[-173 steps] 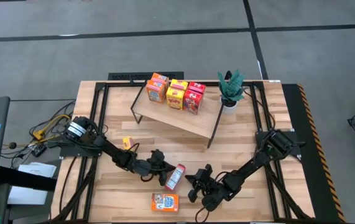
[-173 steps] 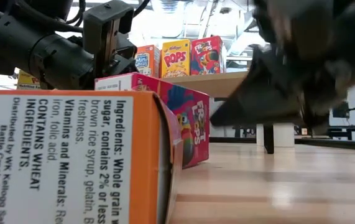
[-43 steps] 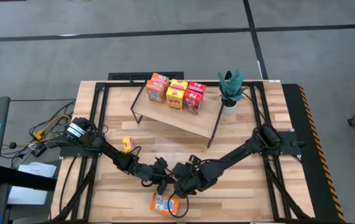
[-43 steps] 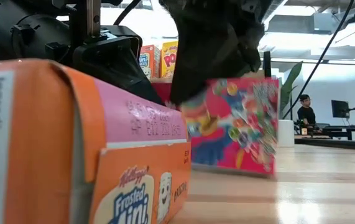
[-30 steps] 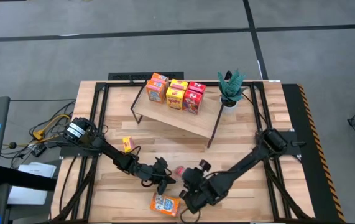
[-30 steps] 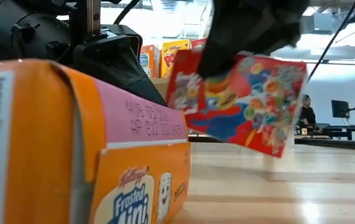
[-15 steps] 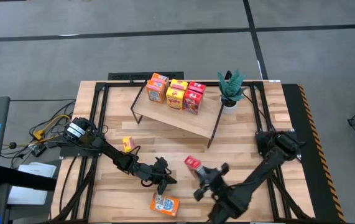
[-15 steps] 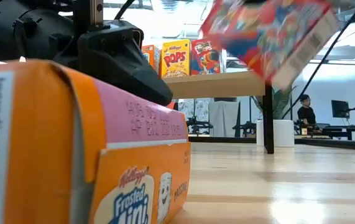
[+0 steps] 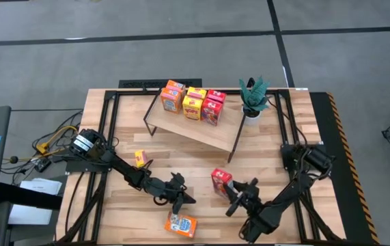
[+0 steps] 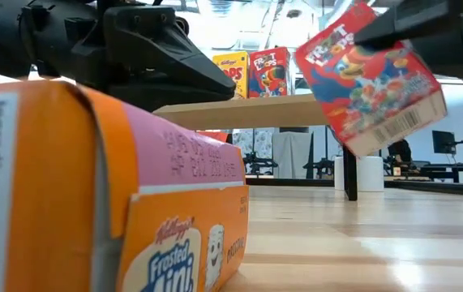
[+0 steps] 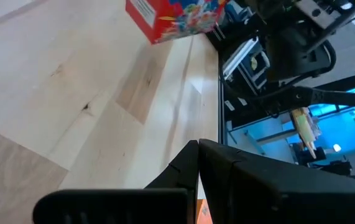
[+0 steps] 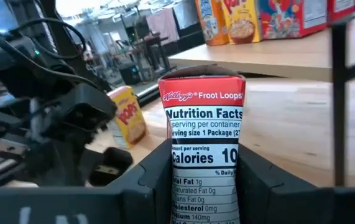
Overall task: Stack cereal on shelf
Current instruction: Put red cereal box on the table
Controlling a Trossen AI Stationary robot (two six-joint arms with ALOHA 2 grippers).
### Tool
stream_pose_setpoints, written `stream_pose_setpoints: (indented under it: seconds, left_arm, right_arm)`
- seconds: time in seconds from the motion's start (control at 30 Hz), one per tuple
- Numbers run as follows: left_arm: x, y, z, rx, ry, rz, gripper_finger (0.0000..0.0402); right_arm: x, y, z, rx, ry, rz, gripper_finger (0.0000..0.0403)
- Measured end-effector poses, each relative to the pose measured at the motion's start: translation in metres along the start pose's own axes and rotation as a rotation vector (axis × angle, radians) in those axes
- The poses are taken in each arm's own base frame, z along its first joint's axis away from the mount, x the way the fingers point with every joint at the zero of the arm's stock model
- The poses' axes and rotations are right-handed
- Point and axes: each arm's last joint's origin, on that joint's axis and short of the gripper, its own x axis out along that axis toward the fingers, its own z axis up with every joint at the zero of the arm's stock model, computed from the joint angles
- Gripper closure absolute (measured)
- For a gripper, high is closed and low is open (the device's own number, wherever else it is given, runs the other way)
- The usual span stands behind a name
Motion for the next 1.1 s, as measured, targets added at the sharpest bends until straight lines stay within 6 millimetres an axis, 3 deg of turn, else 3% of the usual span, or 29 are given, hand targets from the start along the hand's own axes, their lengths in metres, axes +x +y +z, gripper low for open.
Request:
stream_pose_setpoints:
  seconds: [0.13, 0.37, 0.5, 0.67, 0.83, 1.1]
  left_arm:
    - [0.001, 0.002, 0.004, -0.017, -0.011, 0.006, 0.0401]
    - [0.004, 0.006, 0.024, -0.008, -0.131, -0.007, 0.0402]
    - [0.005, 0.003, 0.048, 0.045, -0.198, -0.139, 0.0401]
    - [0.005, 0.008, 0.066, 0.124, -0.072, -0.309, 0.0387]
    - [0.006, 0.013, 0.068, 0.194, 0.007, -0.337, 0.0321]
    - [0.006, 0.013, 0.068, 0.309, -0.027, -0.328, 0.0158]
  right_arm:
    - [0.003, -0.005, -0.006, 0.020, 0.000, -0.009, 0.0256]
    - [-0.003, 0.008, -0.012, 0.100, -0.027, 0.026, 0.0251]
    - [-0.008, 0.011, -0.012, 0.106, -0.022, 0.040, 0.0257]
    - [-0.019, 0.012, -0.013, 0.129, -0.009, 0.069, 0.0258]
    - [-0.031, 0.020, -0.009, 0.154, 0.004, 0.098, 0.0248]
    - [-0.040, 0.027, -0.005, 0.179, 0.014, 0.120, 0.0248]
